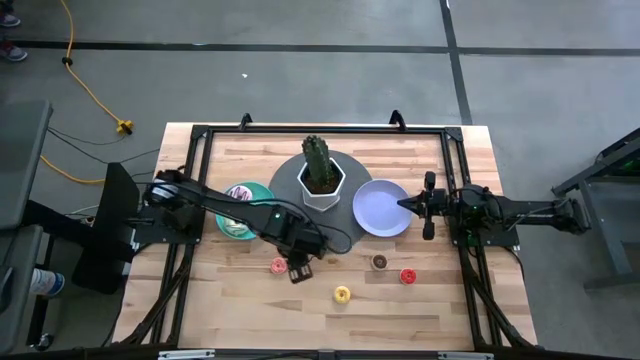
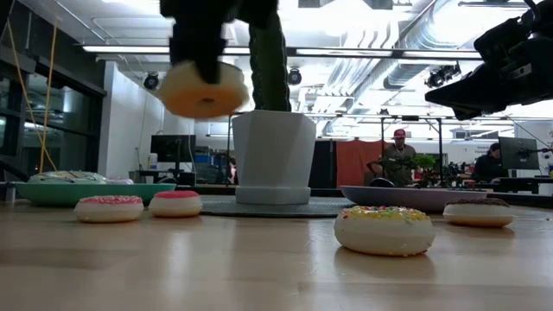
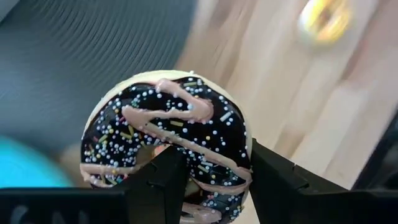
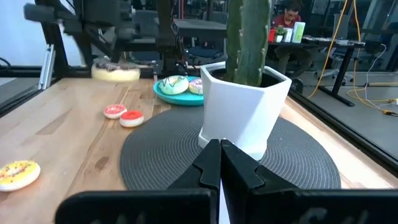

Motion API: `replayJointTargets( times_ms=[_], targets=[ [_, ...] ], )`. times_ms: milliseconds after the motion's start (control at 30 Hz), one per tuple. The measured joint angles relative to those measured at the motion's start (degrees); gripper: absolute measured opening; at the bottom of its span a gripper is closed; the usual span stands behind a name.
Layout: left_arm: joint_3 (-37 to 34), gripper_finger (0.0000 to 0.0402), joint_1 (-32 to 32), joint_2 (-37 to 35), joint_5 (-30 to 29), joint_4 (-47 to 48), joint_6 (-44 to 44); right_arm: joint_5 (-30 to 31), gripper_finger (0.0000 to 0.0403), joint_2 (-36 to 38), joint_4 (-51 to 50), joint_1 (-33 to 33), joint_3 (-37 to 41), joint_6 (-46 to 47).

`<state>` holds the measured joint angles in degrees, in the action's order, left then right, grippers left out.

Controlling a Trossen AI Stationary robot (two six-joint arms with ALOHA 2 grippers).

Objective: Pick & Place donuts
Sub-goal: Put the big black donut on the green plate

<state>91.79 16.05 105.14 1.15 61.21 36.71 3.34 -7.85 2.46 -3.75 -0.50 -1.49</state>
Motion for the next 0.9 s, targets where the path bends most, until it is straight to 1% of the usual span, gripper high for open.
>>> replayJointTargets(
  times_ms=[33, 100, 167, 233, 300, 367, 467, 500, 533, 600, 667, 733, 800, 900],
  targets=[
    [-2.2, 0.0144, -0.3, -1.4, 0.0, -1.9, 0.7, 0.1, 0.0, -0.3, 0.3, 0.0, 0.0, 0.0],
    [-5.6, 0.0144, -0.5, -3.2, 0.3, -0.8, 2.5, 0.0, 0.0001, -0.4, 0.0, 0.0, 0.0, 0.0],
    [-8.5, 0.0144, -1.4, -5.0, 0.0, -4.6, 3.9, 0.0, 0.0, -0.8, 0.1, 0.0, 0.0, 0.0],
    [-11.1, 0.0144, -2.0, -6.0, -0.2, -2.2, 5.3, 0.1, 0.0001, -0.9, -0.1, 0.0, 0.0, 0.0],
    [-13.0, 0.0144, -2.9, -7.0, -0.5, -5.4, 6.0, 0.2, 0.0, -1.3, 0.0, 0.0, 0.0, 0.0],
    [-15.6, 0.0144, -3.6, -8.9, -0.6, -3.0, 6.3, 0.1, 0.0, -1.5, 0.0, 0.0, 0.0, 0.0],
    [-18.6, 0.0144, -4.7, -10.6, -0.7, -7.5, 6.5, 0.2, 0.0, -1.7, -0.1, 0.0, 0.0, 0.0],
    [-19.7, 0.0144, -5.0, -11.3, -0.7, -5.1, 6.7, 0.1, 0.0, -1.7, -0.1, 0.0, 0.0, 0.0],
    [-20.3, 0.0144, -5.3, -11.6, -0.7, -5.0, 6.8, 0.1, 0.0, -1.7, -0.1, 0.0, 0.0, 0.0],
    [-21.4, 0.0144, -5.7, -13.0, -1.1, -8.9, 6.9, 0.2, 0.0001, -1.9, 0.0, 0.0, 0.0, 0.0],
    [-22.9, 0.0144, -5.8, -14.4, -1.8, -5.4, 7.1, 0.1, 0.0, -1.9, -0.1, 0.0, 0.0, 0.0],
    [-23.3, 0.0144, -6.1, -14.9, -2.3, -8.4, 7.1, 0.1, 0.0001, -2.2, 0.4, 0.0, 0.0, 0.0],
    [-24.9, 0.0144, -6.4, -16.3, -3.0, -5.0, 7.1, 0.0, 0.0, -2.5, 0.0, 0.0, 0.0, 0.0],
    [-27.0, 0.0144, -7.5, -18.3, -3.6, -9.5, 7.1, 0.0, 0.0001, -3.2, 0.4, 0.0, 0.0, 0.0]
  ],
)
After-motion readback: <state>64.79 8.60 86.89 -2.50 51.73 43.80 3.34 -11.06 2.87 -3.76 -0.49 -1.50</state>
